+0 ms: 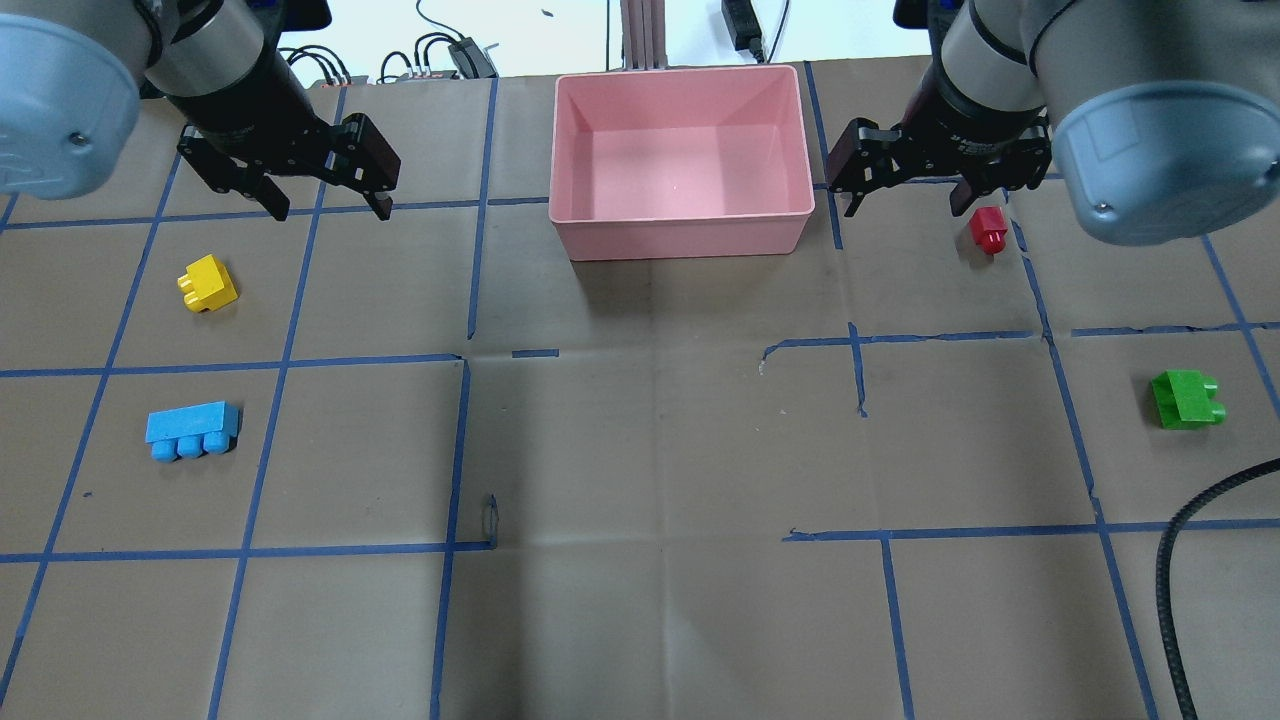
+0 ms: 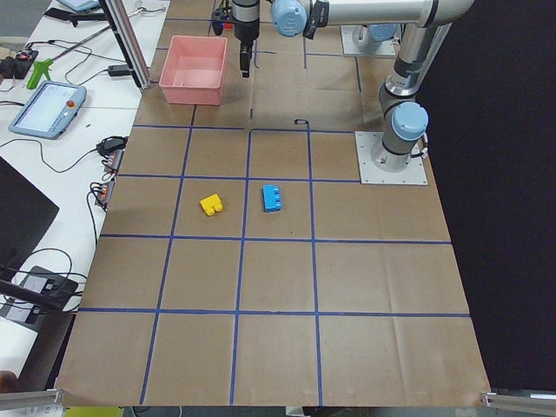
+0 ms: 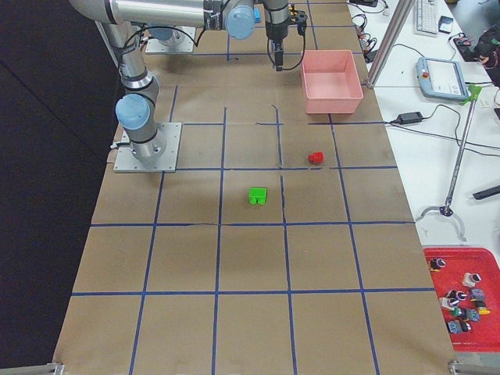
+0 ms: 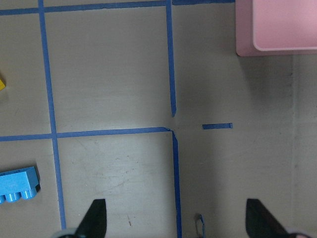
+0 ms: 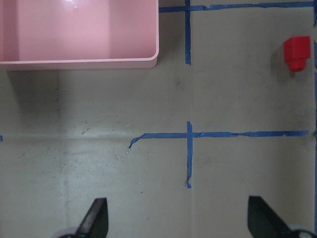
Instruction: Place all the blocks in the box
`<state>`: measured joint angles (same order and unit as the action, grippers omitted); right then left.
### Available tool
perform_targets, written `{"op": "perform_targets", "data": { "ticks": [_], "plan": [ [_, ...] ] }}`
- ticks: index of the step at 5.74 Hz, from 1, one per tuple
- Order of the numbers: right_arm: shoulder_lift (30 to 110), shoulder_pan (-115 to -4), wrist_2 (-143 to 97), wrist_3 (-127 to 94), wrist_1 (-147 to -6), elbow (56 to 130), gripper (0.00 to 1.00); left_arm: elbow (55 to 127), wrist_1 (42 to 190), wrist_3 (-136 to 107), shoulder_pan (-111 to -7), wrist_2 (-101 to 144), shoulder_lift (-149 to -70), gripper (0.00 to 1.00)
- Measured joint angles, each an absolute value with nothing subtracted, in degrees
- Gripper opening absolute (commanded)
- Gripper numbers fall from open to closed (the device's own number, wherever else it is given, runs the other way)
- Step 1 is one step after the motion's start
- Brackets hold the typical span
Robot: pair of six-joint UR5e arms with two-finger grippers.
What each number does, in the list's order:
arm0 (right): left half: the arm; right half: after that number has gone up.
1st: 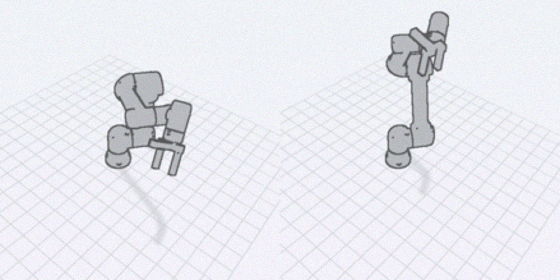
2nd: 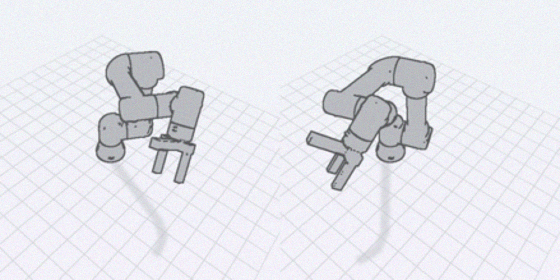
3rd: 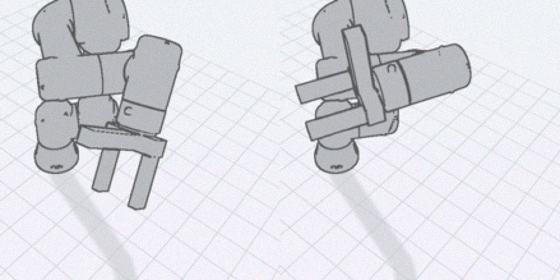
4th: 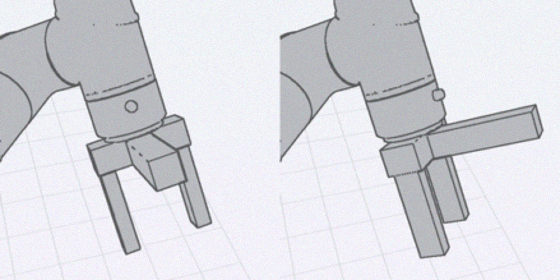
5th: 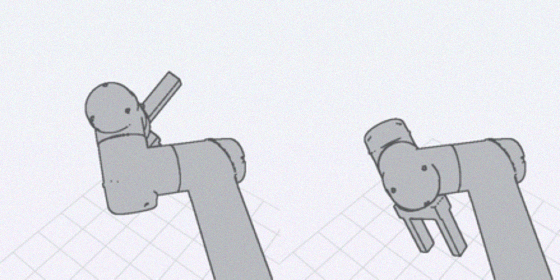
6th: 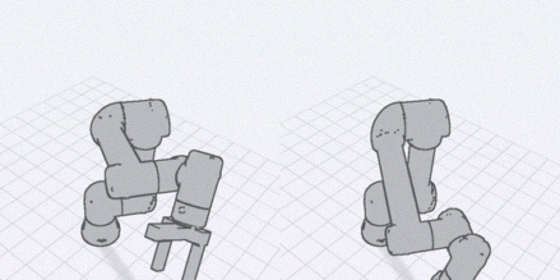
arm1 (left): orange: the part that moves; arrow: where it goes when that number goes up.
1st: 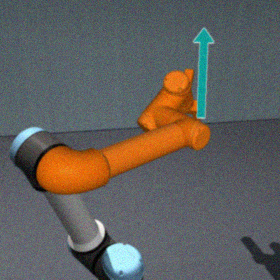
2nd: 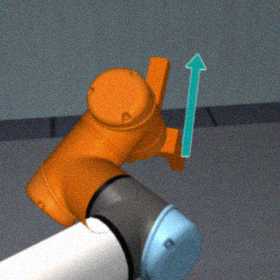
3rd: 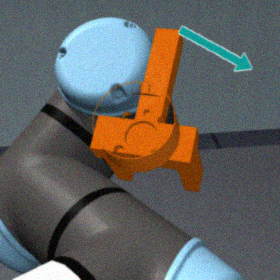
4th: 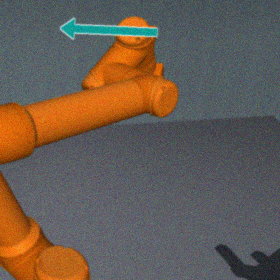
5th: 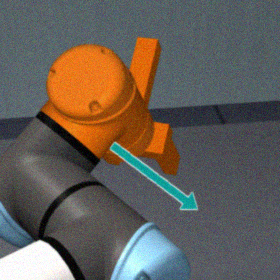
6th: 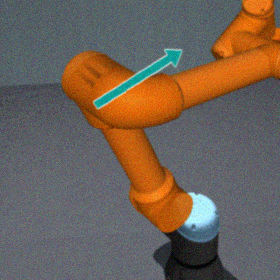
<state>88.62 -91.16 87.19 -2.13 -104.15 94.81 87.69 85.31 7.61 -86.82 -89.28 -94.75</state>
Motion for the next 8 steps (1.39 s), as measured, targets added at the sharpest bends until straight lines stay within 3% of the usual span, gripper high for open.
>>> {"op": "perform_targets", "data": {
  "ticks": [4, 8],
  "plan": [
    [88.1, -91.1, 87.2, -1.8, -103.3, 95.1, 1.00, 89.8, 87.4, 31.9, -69.4, -89.4, -93.8, 0.99],
    [86.5, -89.2, 87.2, 1.3, -98.7, 95.6, 1.00, 99.1, 86.2, 39.6, -50.8, -89.2, -91.9, 0.99]
  ]
}}
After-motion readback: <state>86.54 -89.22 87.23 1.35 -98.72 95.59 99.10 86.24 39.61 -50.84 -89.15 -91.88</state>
